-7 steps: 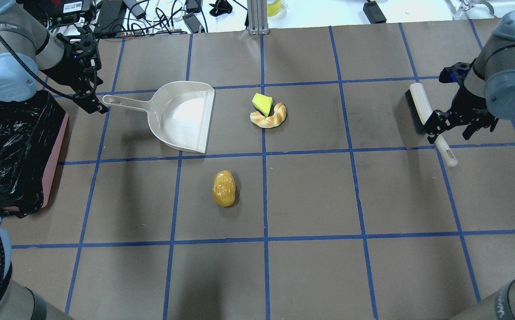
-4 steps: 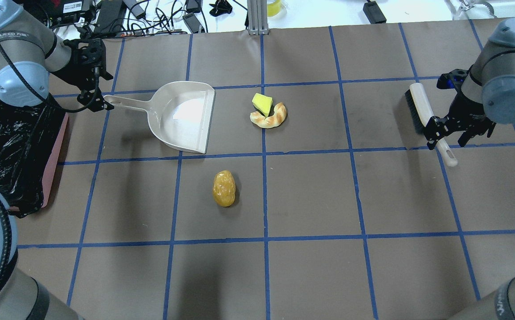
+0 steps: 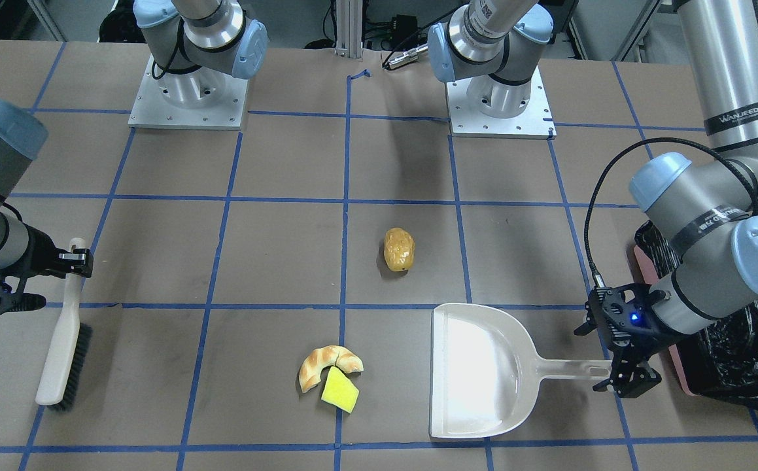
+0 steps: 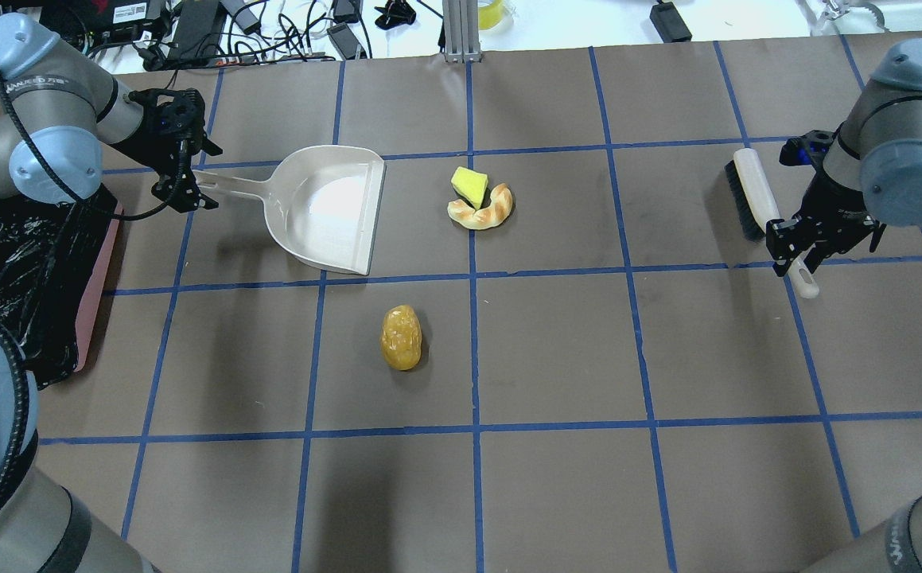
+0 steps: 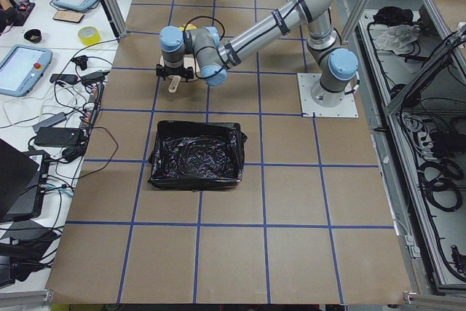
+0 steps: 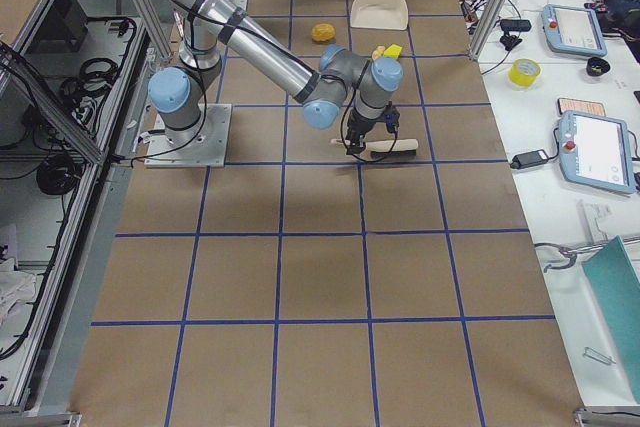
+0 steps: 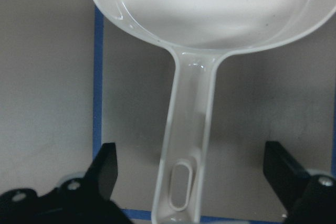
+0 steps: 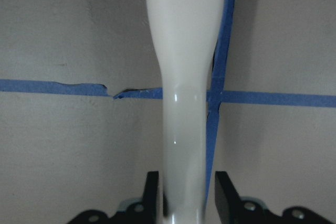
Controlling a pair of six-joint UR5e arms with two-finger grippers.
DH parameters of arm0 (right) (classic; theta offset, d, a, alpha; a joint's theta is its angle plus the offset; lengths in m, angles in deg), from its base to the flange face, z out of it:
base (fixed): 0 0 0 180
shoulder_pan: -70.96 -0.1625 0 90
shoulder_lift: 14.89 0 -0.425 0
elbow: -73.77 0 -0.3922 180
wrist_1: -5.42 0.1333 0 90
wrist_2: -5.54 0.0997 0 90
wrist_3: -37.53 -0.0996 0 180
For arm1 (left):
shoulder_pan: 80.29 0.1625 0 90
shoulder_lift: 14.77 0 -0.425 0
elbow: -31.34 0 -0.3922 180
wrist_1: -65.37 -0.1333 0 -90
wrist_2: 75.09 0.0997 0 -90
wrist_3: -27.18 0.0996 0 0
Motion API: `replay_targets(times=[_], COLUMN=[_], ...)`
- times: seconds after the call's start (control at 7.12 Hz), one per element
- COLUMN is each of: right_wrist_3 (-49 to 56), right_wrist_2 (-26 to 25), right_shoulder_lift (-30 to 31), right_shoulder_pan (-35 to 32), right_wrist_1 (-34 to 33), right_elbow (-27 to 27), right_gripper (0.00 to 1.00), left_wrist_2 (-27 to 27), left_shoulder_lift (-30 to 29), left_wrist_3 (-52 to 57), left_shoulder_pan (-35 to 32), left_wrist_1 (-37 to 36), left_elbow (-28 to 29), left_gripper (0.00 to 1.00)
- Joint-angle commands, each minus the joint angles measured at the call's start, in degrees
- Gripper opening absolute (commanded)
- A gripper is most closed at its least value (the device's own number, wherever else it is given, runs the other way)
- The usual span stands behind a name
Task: Sweep and dump trash into bin
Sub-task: 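Close the left gripper on the dustpan handle while the right gripper grasps the brush handle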
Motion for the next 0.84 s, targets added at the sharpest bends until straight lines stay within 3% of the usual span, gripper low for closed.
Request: replay_targets(times=[0.0, 0.42, 0.7], right_wrist_3=[0.2, 0.1, -1.5], right_wrist_2=[0.0, -2.1, -1.6], right_shoulder_lift=[0.2, 3.0, 4.8], right_shoulder_pan=[0.0, -1.0, -7.2], right_wrist_1=[2.7, 3.2, 2.9], right_elbow=[0.1, 1.4, 1.8], right_gripper=[0.0, 0.0, 0.0], left_wrist_2=[2.2, 3.0, 3.1], left_shoulder_lift=[-1.8, -3.2, -4.3], left_wrist_3=[-2.7, -2.8, -3.4], left_shoulder_pan=[0.0, 0.0, 0.0], left_wrist_1=[0.7, 0.8, 0.7], left_elbow=[2.1, 4.0, 3.8], left_gripper=[1.0, 1.0, 1.0])
